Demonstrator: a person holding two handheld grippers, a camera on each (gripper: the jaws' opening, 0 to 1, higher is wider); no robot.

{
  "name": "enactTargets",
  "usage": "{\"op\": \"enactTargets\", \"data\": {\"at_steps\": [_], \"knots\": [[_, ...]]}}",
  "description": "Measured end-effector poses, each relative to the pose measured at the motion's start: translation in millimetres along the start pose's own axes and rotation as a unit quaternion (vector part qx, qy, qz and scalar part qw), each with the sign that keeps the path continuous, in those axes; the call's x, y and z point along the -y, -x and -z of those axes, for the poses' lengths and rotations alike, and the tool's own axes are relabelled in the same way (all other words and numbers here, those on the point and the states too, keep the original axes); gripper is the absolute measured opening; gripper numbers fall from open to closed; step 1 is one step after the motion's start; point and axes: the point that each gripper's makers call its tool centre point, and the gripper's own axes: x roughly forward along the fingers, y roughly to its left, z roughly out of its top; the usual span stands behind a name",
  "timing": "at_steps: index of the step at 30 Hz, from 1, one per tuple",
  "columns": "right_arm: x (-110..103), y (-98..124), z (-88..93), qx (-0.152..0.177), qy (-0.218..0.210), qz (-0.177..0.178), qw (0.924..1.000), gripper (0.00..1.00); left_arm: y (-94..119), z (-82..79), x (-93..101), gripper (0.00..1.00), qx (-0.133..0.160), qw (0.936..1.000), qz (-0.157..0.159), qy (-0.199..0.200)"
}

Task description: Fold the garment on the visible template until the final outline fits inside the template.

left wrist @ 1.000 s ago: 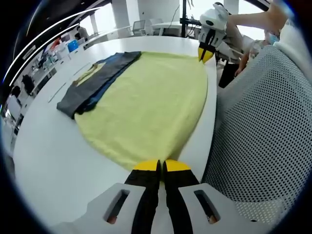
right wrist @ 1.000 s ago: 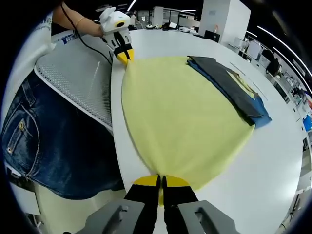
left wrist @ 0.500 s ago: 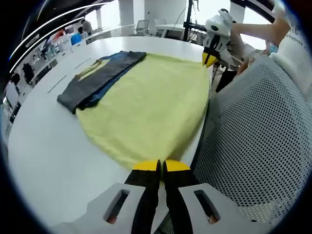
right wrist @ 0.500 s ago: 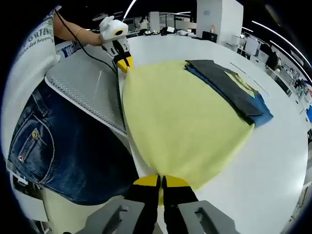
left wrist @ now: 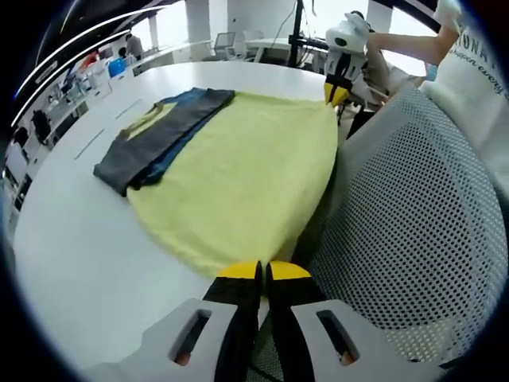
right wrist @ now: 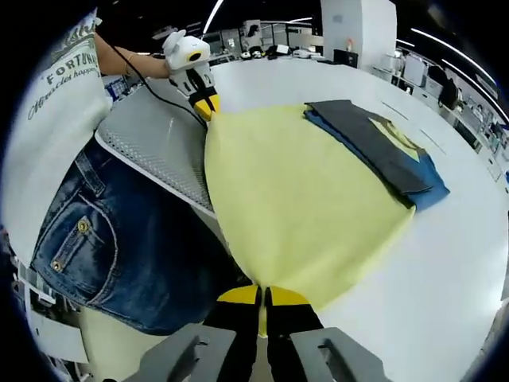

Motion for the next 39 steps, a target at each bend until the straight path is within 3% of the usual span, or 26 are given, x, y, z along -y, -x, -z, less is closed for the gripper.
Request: {"op": "enactTargets", "data": {"at_steps": [7, 22, 26, 30, 39], "knots": [[-4.4, 8.4, -9.0, -0.001, 0.013, -0.006, 0.9999, 0.0, 11.0, -2.4, -0.2, 0.0, 0.001, 1.0, 0.009, -0.003], [26.0, 37.8, -42.4, 0.021, 0.049, 0.047, 0.9975, 0.0, 29.0, -31.4, -22.9, 0.0, 0.01, 0.9998, 0.002, -0.015], [37.0, 42.9, -47.4, 0.022, 0.056, 0.061, 0.9963, 0.0, 33.2, -42.5, -33.4, 0.0, 0.021, 0.9998, -0.002, -0.002], [47.2, 47.2, -54.9, 0.025, 0.061, 0.071, 0.9953, 0.0, 38.0, -55.6, -48.1, 0.0, 0.028, 0.9991, -0.023, -0.02], [72.7, 59.1, -70.3, 0.032, 0.077, 0.106, 0.9909, 0.0, 46.2, -83.2, -72.2, 0.0, 0.043, 0.998, -0.034, -0.03]]}}
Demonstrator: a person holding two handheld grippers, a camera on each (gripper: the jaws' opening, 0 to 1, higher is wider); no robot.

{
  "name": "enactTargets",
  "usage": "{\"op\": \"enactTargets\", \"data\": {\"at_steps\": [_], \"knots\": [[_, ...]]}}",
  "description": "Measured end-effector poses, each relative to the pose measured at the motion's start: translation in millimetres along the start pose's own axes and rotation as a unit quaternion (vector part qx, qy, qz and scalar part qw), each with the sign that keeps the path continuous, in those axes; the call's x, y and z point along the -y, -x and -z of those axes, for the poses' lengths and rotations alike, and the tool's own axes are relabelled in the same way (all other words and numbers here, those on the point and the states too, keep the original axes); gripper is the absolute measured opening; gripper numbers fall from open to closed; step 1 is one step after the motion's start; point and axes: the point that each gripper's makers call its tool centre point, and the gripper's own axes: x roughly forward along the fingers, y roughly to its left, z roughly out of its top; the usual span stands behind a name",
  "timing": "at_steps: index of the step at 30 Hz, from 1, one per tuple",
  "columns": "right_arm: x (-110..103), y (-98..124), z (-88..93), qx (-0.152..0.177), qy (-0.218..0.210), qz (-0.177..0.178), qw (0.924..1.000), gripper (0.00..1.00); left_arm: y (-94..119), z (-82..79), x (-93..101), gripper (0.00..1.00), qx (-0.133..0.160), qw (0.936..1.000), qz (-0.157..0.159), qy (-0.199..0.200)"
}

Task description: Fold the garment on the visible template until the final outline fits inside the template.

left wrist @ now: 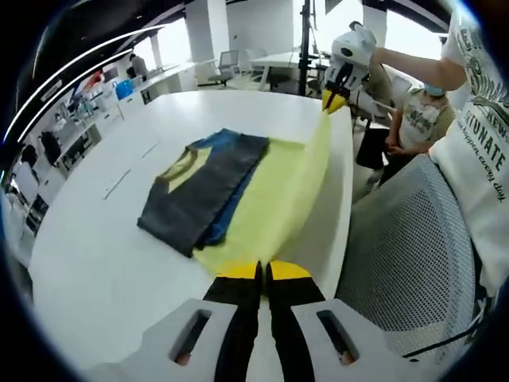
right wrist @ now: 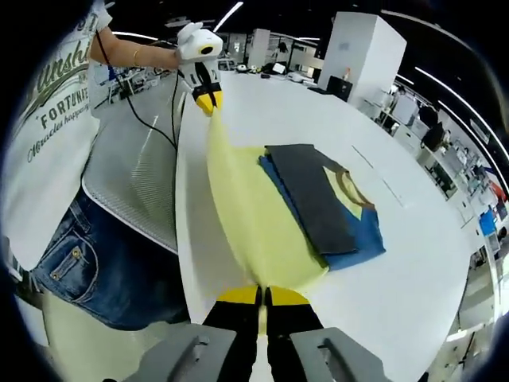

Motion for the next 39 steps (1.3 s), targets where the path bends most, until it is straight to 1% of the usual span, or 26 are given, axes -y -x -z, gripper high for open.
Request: {"op": "enactTargets", "data": {"at_steps": [1, 7, 11, 18, 24, 25, 30, 33, 36, 39], "knots": [[3.5, 0.7, -1.8, 0.001, 0.001, 0.003, 1.0, 0.0, 0.5, -2.3, -3.1, 0.0, 0.0, 1.0, -0.002, -0.007], [19.7, 2.0, -9.8, 0.003, 0.013, 0.017, 0.9998, 0.0, 0.7, -11.6, -15.8, 0.0, 0.001, 0.9999, -0.006, -0.016], [32.0, 2.6, -14.8, 0.004, 0.018, 0.03, 0.9994, 0.0, 1.0, -17.6, -23.9, 0.0, 0.005, 0.9999, -0.007, -0.009], [56.6, 2.4, -24.9, 0.012, 0.026, 0.052, 0.9983, 0.0, 0.9, -27.4, -41.2, 0.0, 0.008, 0.9998, -0.014, -0.013], [77.2, 0.9, -36.6, 0.019, 0.033, 0.072, 0.9967, 0.0, -0.4, -34.8, -58.9, 0.0, 0.011, 0.9993, -0.027, -0.022], [81.9, 0.4, -38.6, 0.019, 0.035, 0.078, 0.9961, 0.0, -0.6, -35.3, -60.0, 0.0, 0.011, 0.9993, -0.027, -0.022], [95.4, -2.3, -47.1, 0.019, 0.04, 0.09, 0.995, 0.0, -4.4, -42.5, -78.3, 0.0, 0.006, 0.9985, -0.036, -0.04], [107.7, -4.1, -47.9, 0.008, 0.044, 0.105, 0.9935, 0.0, -5.7, -49.7, -88.1, 0.0, 0.01, 0.9982, -0.039, -0.044], [119.7, -6.3, -52.4, 0.01, 0.043, 0.113, 0.9926, 0.0, -8.6, -55.4, -96.4, 0.0, 0.012, 0.9979, -0.046, -0.044], [130.7, -9.3, -55.0, 0.004, 0.05, 0.124, 0.991, 0.0, -13.1, -59.4, -108.0, 0.0, 0.007, 0.9967, -0.059, -0.055]]}}
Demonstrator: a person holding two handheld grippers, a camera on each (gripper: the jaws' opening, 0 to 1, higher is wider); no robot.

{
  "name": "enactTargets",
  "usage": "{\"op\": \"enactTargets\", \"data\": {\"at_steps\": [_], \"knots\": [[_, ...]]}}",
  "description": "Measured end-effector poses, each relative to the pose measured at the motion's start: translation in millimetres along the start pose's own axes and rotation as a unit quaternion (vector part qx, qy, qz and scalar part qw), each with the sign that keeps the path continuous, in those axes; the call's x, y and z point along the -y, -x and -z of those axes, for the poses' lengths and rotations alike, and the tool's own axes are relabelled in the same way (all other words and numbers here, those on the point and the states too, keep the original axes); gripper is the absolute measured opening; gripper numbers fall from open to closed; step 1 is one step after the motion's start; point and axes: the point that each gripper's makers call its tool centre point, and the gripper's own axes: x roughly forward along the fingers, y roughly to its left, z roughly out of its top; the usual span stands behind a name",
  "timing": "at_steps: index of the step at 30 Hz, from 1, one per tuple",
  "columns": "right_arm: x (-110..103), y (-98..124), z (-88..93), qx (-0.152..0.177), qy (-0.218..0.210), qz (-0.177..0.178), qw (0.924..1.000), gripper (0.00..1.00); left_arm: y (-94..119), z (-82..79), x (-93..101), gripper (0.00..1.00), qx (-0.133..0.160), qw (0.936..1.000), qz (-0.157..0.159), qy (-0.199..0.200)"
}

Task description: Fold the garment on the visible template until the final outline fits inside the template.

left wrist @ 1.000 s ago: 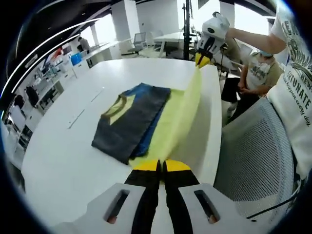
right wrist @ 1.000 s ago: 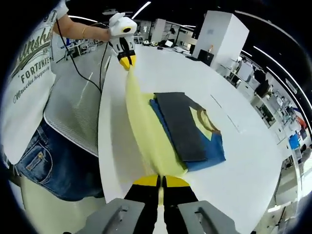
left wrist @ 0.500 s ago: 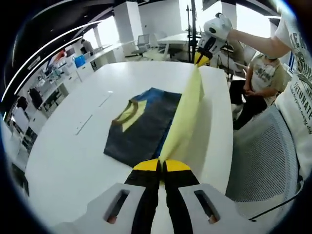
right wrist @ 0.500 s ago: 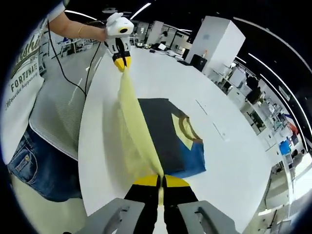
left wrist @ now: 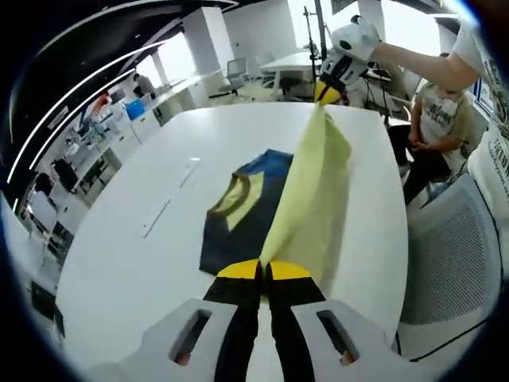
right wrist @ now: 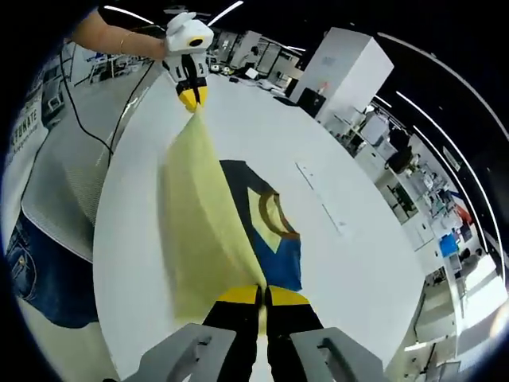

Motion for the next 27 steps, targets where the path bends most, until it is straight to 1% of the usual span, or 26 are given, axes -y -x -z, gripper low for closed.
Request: {"op": "enactTargets", "data": {"at_steps": [6, 8, 9, 13, 15, 17, 23, 27], "knots": [[17.6, -10.8, -0.2, -0.01, 0.007, 0.012, 0.9999, 0.0, -5.8, -10.6, -17.4, 0.0, 0.01, 0.9999, -0.003, 0.001], [22.9, -13.3, 1.2, -0.014, 0.008, 0.015, 0.9998, 0.0, -6.6, -11.4, -22.2, 0.0, 0.012, 0.9999, -0.003, 0.002], [27.1, -14.9, 0.9, -0.014, 0.008, 0.018, 0.9997, 0.0, -7.2, -11.9, -27.6, 0.0, 0.014, 0.9999, -0.006, 0.005], [41.3, -20.1, -2.3, -0.011, 0.007, 0.032, 0.9994, 0.0, -9.8, -11.3, -42.9, 0.0, 0.019, 0.9996, -0.012, 0.02], [52.3, -27.6, -0.4, -0.017, 0.009, 0.047, 0.9987, 0.0, -14.5, -11.1, -51.8, 0.0, 0.023, 0.999, -0.015, 0.035], [58.2, -33.7, -0.2, -0.018, 0.008, 0.052, 0.9984, 0.0, -18.9, -12.0, -57.8, 0.0, 0.028, 0.9984, -0.017, 0.045], [72.2, -51.2, 2.1, -0.034, 0.018, 0.068, 0.9969, 0.0, -31.8, -14.5, -75.2, 0.0, 0.023, 0.9985, -0.03, 0.041], [82.5, -64.7, 6.5, -0.051, 0.023, 0.082, 0.9951, 0.0, -44.2, -15.1, -88.6, 0.0, 0.021, 0.9977, -0.038, 0.053]]}}
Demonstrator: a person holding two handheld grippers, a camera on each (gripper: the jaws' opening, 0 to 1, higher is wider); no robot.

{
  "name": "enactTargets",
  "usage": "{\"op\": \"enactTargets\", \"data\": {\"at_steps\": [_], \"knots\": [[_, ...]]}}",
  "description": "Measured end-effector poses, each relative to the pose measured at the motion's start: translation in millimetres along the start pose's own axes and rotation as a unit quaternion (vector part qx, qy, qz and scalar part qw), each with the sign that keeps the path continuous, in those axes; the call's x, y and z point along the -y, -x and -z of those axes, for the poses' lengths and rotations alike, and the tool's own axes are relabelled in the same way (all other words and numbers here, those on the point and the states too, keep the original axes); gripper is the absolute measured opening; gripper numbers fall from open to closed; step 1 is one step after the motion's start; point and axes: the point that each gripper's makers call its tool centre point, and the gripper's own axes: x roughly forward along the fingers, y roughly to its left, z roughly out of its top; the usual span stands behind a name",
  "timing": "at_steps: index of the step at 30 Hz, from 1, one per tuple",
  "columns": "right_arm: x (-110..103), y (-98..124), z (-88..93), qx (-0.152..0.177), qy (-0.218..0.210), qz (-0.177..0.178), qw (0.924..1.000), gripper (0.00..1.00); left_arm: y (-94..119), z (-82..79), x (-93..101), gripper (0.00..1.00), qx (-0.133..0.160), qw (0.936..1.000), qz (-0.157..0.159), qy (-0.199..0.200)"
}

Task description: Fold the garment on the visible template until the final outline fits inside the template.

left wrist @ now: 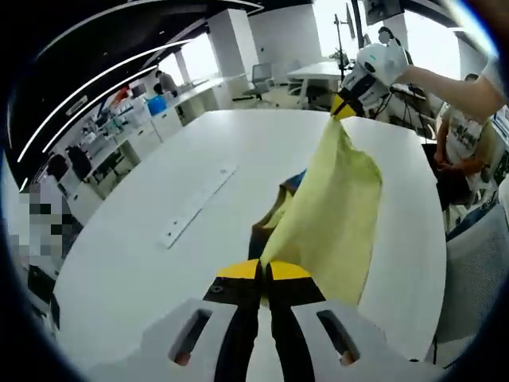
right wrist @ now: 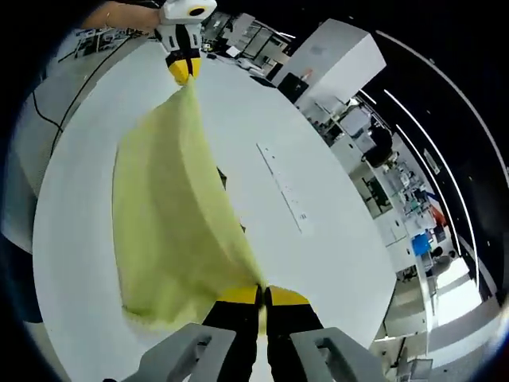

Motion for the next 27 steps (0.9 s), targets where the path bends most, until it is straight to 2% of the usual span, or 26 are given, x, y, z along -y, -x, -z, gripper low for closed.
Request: {"op": "enactTargets", "data": {"at_steps": [7, 15, 17, 20, 24, 27], "knots": [[2.1, -27.6, 8.4, -0.022, 0.001, 0.005, 0.9997, 0.0, -25.4, 17.6, -14.7, 0.0, -0.025, 0.9991, -0.006, 0.032], [-1.6, -58.5, 15.5, -0.03, -0.001, 0.0, 0.9996, 0.0, -51.2, 45.1, -25.3, 0.0, -0.036, 0.9937, -0.004, 0.106], [-4.3, -65.8, 17.6, -0.031, -0.011, -0.006, 0.9994, 0.0, -55.1, 48.6, -26.9, 0.0, -0.037, 0.9935, -0.006, 0.107], [-7.3, -75.3, 22.9, -0.044, 0.003, -0.008, 0.999, 0.0, -62.9, 54.1, -28.4, 0.0, -0.038, 0.9929, -0.007, 0.113], [-14.9, -87.4, 28.6, -0.044, -0.013, -0.029, 0.9985, 0.0, -75.6, 67.8, -29.1, 0.0, -0.052, 0.9908, -0.004, 0.125], [-16.8, -94.8, 35.6, -0.052, -0.008, -0.031, 0.9982, 0.0, -79.2, 77.8, -36.1, 0.01, -0.06, 0.9895, -0.022, 0.13]]}}
